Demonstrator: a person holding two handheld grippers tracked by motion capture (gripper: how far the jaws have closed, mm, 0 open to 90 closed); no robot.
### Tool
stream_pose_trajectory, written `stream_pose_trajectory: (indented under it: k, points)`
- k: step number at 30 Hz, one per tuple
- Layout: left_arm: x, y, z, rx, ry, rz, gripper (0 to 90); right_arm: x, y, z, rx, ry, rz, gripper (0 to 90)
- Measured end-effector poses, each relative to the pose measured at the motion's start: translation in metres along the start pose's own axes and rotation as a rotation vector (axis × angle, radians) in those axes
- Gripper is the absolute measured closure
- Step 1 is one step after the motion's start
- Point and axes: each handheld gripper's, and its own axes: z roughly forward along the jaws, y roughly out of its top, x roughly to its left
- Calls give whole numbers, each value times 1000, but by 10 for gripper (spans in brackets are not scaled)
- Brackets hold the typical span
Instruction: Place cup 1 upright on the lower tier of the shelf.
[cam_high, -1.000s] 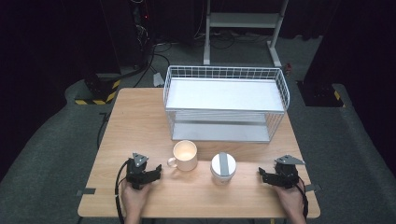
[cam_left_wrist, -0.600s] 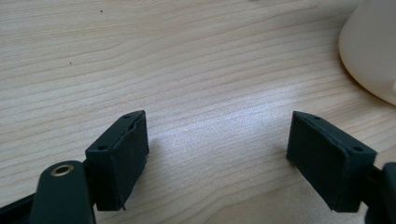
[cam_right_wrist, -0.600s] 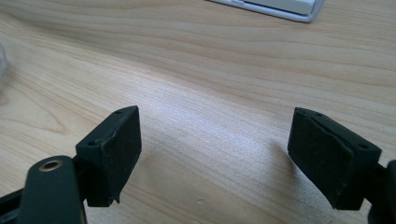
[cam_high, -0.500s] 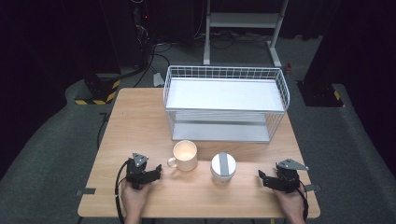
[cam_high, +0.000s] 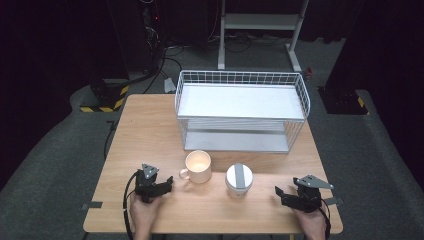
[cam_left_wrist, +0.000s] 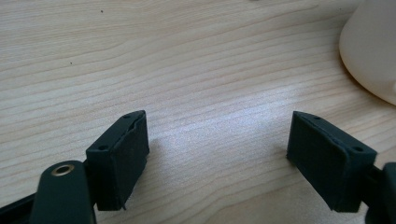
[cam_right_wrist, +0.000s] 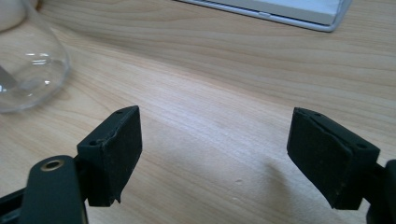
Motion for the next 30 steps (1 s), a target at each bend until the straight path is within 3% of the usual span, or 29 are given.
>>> stream_pose_trajectory:
  k: [6, 10, 30]
  points:
    - [0, 0, 0, 0, 0, 0, 208, 9, -4, -3, -8, 25, 4, 181]
    - [0, 0, 0, 0, 0, -1, 208, 16, -5, -4, -19, 49, -22, 180]
    - [0, 0, 0, 0, 0, 0, 209, 45, -5, -4, -34, 138, -63, 172]
